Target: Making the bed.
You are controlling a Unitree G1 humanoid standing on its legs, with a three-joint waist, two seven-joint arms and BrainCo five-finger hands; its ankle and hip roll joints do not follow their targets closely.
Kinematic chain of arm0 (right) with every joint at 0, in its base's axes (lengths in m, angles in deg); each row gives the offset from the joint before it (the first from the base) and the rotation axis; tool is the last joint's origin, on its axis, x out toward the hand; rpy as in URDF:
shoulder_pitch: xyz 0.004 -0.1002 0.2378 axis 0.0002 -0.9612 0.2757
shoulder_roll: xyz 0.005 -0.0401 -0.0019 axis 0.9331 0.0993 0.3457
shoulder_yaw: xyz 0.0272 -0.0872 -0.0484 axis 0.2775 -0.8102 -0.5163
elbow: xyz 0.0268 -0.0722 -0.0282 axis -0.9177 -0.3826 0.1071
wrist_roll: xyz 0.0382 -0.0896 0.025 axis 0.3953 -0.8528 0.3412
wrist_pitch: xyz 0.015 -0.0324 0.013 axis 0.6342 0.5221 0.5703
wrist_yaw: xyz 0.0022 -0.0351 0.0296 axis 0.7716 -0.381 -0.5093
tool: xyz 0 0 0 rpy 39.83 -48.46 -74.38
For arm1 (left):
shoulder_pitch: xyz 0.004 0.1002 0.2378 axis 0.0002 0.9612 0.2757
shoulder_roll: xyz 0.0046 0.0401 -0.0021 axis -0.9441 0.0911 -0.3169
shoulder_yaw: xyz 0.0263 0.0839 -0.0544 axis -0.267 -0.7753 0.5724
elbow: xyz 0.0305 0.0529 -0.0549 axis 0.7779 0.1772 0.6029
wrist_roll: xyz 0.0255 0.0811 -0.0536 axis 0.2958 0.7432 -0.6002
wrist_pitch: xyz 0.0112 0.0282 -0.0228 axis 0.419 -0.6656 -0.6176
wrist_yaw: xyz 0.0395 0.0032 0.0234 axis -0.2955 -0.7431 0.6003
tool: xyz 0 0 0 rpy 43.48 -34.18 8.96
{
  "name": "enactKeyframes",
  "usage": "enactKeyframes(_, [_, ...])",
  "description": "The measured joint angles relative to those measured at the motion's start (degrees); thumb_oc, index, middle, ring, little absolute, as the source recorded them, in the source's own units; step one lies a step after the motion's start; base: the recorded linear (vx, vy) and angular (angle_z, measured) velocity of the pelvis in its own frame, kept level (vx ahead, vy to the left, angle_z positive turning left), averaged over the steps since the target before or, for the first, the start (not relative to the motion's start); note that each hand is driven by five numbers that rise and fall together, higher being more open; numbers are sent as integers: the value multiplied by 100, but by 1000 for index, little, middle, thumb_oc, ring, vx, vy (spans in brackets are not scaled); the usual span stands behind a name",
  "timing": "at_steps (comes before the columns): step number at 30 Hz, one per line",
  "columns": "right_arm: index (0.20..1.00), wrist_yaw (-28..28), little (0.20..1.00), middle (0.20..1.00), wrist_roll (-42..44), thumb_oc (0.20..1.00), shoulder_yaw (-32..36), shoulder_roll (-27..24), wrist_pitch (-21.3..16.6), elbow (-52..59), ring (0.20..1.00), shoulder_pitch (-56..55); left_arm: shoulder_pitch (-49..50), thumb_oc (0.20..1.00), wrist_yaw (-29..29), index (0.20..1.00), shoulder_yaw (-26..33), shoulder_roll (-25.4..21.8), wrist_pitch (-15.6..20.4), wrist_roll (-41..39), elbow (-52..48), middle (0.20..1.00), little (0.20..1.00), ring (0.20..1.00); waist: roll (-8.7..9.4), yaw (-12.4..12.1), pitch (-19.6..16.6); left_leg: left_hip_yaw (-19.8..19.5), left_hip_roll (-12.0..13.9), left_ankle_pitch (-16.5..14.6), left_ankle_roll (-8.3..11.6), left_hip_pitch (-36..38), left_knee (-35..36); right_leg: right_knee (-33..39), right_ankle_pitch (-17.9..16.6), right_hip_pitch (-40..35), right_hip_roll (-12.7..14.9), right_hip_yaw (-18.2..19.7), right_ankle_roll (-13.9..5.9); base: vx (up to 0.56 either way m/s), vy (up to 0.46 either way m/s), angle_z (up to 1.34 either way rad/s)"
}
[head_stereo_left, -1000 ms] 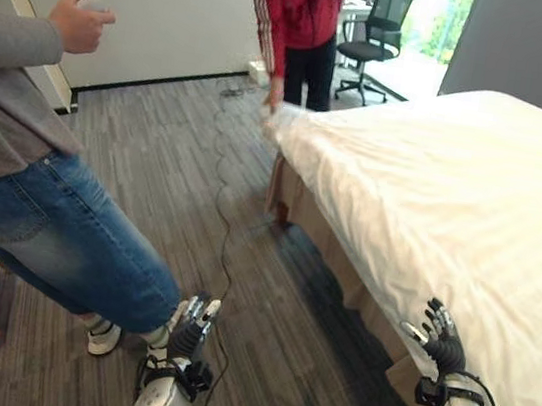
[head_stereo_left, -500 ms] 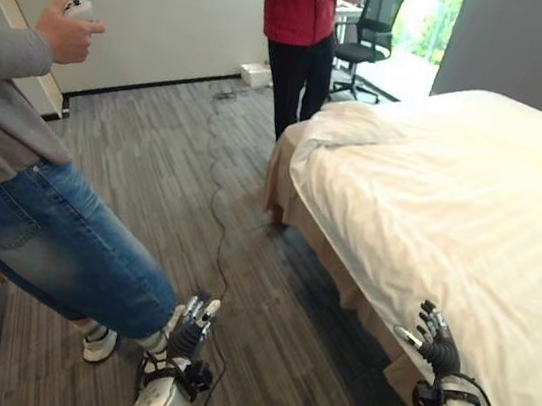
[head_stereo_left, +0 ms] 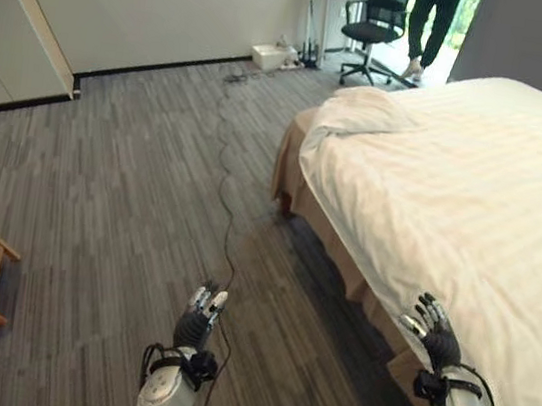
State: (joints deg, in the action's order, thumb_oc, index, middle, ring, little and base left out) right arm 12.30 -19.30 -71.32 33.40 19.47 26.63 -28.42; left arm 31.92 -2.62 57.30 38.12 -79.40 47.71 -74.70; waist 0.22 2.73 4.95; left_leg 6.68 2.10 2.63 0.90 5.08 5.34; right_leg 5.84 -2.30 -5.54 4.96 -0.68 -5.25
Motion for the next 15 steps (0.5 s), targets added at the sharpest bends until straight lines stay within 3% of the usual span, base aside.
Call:
enactKeyframes(6, [1000, -84, 1000, 1000, -2, 1000, 29, 20, 11, 20, 1000, 67, -20, 1000, -5, 1000, 74, -24, 0, -17, 1, 1000, 1000, 1000, 78, -38, 251, -96, 39, -29, 41, -23, -65, -3, 60, -51, -32, -91, 47, -35, -56, 8])
enactKeyframes(7, [1000, -57, 1000, 1000, 25, 1000, 29, 63, -8, -40, 1000, 171, -139, 1000, 14, 1000, 85, -56, 4, -16, 13, 1000, 1000, 1000, 80, -128, 400, -103, 116, -178, 211, -414, -703, -325, 172, 128, -115, -262, 208, -73, -97, 16])
enactKeyframes(8, [1000, -42, 1000, 1000, 43, 1000, 12, 105, -17, -89, 1000, 287, -368, 1000, 58, 1000, 80, -123, 5, -17, 38, 1000, 1000, 1000, 163, -202, 615, -138, 160, -277, 358, -1012, -1708, -1002, 472, 471, -108, -577, 514, -42, -69, 35])
enactKeyframes(9, [1000, -54, 1000, 1000, 44, 1000, 5, 144, -14, -175, 1000, 415, -629, 1000, 95, 1000, 80, -235, 9, -18, 36, 1000, 1000, 1000, 328, -298, 831, -258, 171, -151, 520, -1683, -2946, -1630, 816, 762, 7, -837, 722, 83, 35, 43])
enactKeyframes(10, [1000, -64, 1000, 1000, 43, 1000, -17, 144, 6, -326, 1000, 519, -822, 1000, 119, 1000, 66, -284, 15, -20, 127, 1000, 1000, 1000, 462, -353, 969, -575, 103, 72, 744, -2110, -3774, -1754, 908, 706, 81, -860, 626, 429, 234, 15])
enactKeyframes(11, [1000, -59, 1000, 1000, 36, 1000, -43, 138, -1, -346, 1000, 545, -727, 1000, 155, 1000, 62, -295, 9, -23, 204, 1000, 1000, 1000, 445, -474, 955, -725, 95, -80, 687, -2123, -3955, -1650, 942, 571, 72, -840, 573, 439, 226, -5])
enactKeyframes(13, [1000, -71, 1000, 1000, 11, 1000, -16, 66, -7, -294, 1000, 531, -736, 1000, 155, 1000, 80, -307, 14, -16, 225, 1000, 1000, 1000, 383, -446, 913, -624, 248, -138, 618, -2077, -3415, -1451, 926, 502, 68, -964, 544, 413, 260, -1])
enactKeyframes(14, [1000, -66, 1000, 1000, 3, 1000, 137, -39, 6, -204, 1000, 425, -849, 1000, 166, 1000, 225, -251, 43, -14, 353, 1000, 1000, 1000, 245, -412, 840, -423, 517, -45, 457, -1873, -2029, -1063, 691, 408, 62, -1164, 638, 606, 475, 24])
enactKeyframes(15, [1000, -66, 1000, 1000, -30, 1000, 228, -58, 6, -184, 1000, 311, -843, 1000, 164, 1000, 199, -245, 46, -8, 388, 1000, 1000, 1000, 243, -403, 837, -517, 679, -23, 439, -1873, -1817, -974, 706, 306, 51, -1152, 442, 774, 631, 36])
